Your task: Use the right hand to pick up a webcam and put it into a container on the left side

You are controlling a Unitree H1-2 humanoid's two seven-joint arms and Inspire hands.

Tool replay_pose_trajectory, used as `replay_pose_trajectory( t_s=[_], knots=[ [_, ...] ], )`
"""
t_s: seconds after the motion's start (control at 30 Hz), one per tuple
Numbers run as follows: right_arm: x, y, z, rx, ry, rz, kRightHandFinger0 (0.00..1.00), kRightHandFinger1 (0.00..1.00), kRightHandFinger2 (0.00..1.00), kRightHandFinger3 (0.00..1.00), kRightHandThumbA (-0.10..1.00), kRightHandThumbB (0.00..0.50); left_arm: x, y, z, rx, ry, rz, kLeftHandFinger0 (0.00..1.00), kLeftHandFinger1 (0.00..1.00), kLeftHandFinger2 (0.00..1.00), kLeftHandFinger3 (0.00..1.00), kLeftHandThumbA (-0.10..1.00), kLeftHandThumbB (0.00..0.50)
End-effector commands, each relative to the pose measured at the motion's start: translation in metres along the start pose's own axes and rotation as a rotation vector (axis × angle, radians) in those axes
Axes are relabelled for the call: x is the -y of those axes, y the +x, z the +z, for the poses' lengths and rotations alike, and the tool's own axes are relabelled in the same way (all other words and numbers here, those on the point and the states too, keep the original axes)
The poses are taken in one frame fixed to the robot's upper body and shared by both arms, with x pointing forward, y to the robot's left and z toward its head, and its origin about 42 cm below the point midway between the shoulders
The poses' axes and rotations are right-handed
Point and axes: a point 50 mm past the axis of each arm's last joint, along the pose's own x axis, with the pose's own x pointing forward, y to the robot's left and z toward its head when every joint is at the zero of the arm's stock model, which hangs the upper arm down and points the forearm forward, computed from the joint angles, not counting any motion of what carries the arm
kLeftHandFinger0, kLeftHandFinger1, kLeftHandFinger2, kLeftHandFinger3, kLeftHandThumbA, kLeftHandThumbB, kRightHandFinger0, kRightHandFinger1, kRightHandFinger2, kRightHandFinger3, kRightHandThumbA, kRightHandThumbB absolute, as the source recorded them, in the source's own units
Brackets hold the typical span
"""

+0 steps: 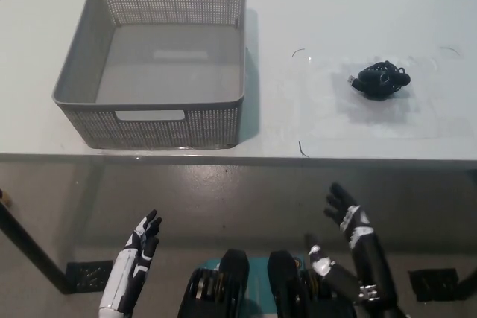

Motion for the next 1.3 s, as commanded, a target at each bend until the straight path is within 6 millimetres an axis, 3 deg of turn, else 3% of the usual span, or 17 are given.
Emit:
replay_pose_trajectory(
  t_s=[0.0, 0.33, 0.43, 0.47, 0.5, 0.53, 0.57, 0.67, 0.7, 0.73, 0.8, 0.83, 1.0, 1.13, 1.27],
  knots=[
    [0.009, 0.01, 0.037, 0.228, -0.03, -0.108, 0.88, 0.92, 1.0, 1.0, 0.52, 0.078, -0.006, 0.0, 0.005, 0.054, 0.01, 0.041, 1.0, 1.0, 1.0, 1.0, 0.98, 0.0],
    [0.033, 0.059, 0.082, 0.325, -0.132, -0.141, 1.0, 1.0, 1.0, 1.0, 0.58, 0.145, -0.009, 0.002, 0.006, 0.051, 0.006, 0.049, 1.0, 1.0, 1.0, 1.0, 1.0, 0.006],
    [0.047, 0.081, 0.099, 0.367, -0.275, -0.071, 1.0, 1.0, 1.0, 1.0, 0.76, 0.174, -0.01, 0.001, 0.005, 0.054, 0.012, 0.053, 1.0, 1.0, 1.0, 1.0, 1.0, 0.0],
    [0.055, 0.091, 0.107, 0.375, -0.35, -0.042, 1.0, 1.0, 1.0, 1.0, 0.83, 0.215, -0.01, 0.001, 0.005, 0.054, 0.01, 0.051, 1.0, 1.0, 1.0, 1.0, 1.0, 0.002],
    [0.062, 0.104, 0.116, 0.349, -0.453, -0.002, 1.0, 1.0, 1.0, 1.0, 0.94, 0.306, -0.01, 0.0, 0.003, 0.05, 0.01, 0.05, 1.0, 1.0, 1.0, 1.0, 1.0, 0.003],
    [0.067, 0.11, 0.122, 0.318, -0.52, 0.024, 1.0, 1.0, 1.0, 1.0, 0.97, 0.332, -0.01, -0.001, 0.002, 0.048, 0.011, 0.047, 1.0, 1.0, 1.0, 1.0, 1.0, 0.002],
    [0.072, 0.12, 0.132, 0.31, -0.586, 0.047, 1.0, 1.0, 1.0, 1.0, 0.92, 0.402, -0.01, -0.002, 0.002, 0.046, 0.01, 0.046, 1.0, 1.0, 1.0, 1.0, 1.0, 0.0],
    [0.082, 0.144, 0.155, 0.291, -0.721, 0.085, 1.0, 1.0, 1.0, 1.0, 0.89, 0.444, -0.009, -0.002, 0.002, 0.042, 0.011, 0.046, 1.0, 1.0, 1.0, 1.0, 1.0, 0.0],
    [0.086, 0.159, 0.168, 0.278, -0.757, 0.092, 1.0, 1.0, 1.0, 1.0, 0.81, 0.439, -0.009, -0.002, 0.002, 0.043, 0.012, 0.048, 1.0, 1.0, 1.0, 1.0, 1.0, 0.0],
    [0.087, 0.167, 0.175, 0.27, -0.776, 0.09, 1.0, 1.0, 1.0, 1.0, 0.8, 0.456, -0.009, -0.002, 0.002, 0.045, 0.013, 0.048, 1.0, 1.0, 1.0, 1.0, 1.0, 0.0],
    [0.089, 0.185, 0.186, 0.261, -0.819, 0.082, 1.0, 1.0, 1.0, 1.0, 0.81, 0.48, -0.01, -0.002, 0.001, 0.048, 0.011, 0.046, 1.0, 1.0, 1.0, 1.0, 1.0, 0.0],
    [0.091, 0.203, 0.191, 0.243, -0.847, 0.081, 1.0, 1.0, 1.0, 1.0, 0.81, 0.499, -0.01, -0.002, 0.001, 0.047, 0.012, 0.043, 1.0, 1.0, 1.0, 1.0, 1.0, 0.0],
    [0.095, 0.255, 0.194, 0.159, -0.951, 0.082, 1.0, 1.0, 1.0, 1.0, 0.85, 0.5, -0.012, -0.016, -0.004, 0.021, 0.014, 0.045, 1.0, 1.0, 1.0, 1.0, 1.0, 0.005],
    [0.096, 0.297, 0.197, 0.074, -1.01, 0.094, 1.0, 1.0, 1.0, 1.0, 0.84, 0.5, -0.012, -0.016, -0.005, 0.019, 0.023, 0.043, 1.0, 1.0, 1.0, 1.0, 1.0, 0.0],
    [0.091, 0.34, 0.191, -0.022, -1.041, 0.137, 1.0, 1.0, 1.0, 1.0, 0.81, 0.5, -0.011, -0.022, -0.006, 0.015, 0.028, 0.044, 1.0, 1.0, 1.0, 1.0, 1.0, 0.0]
  ],
)
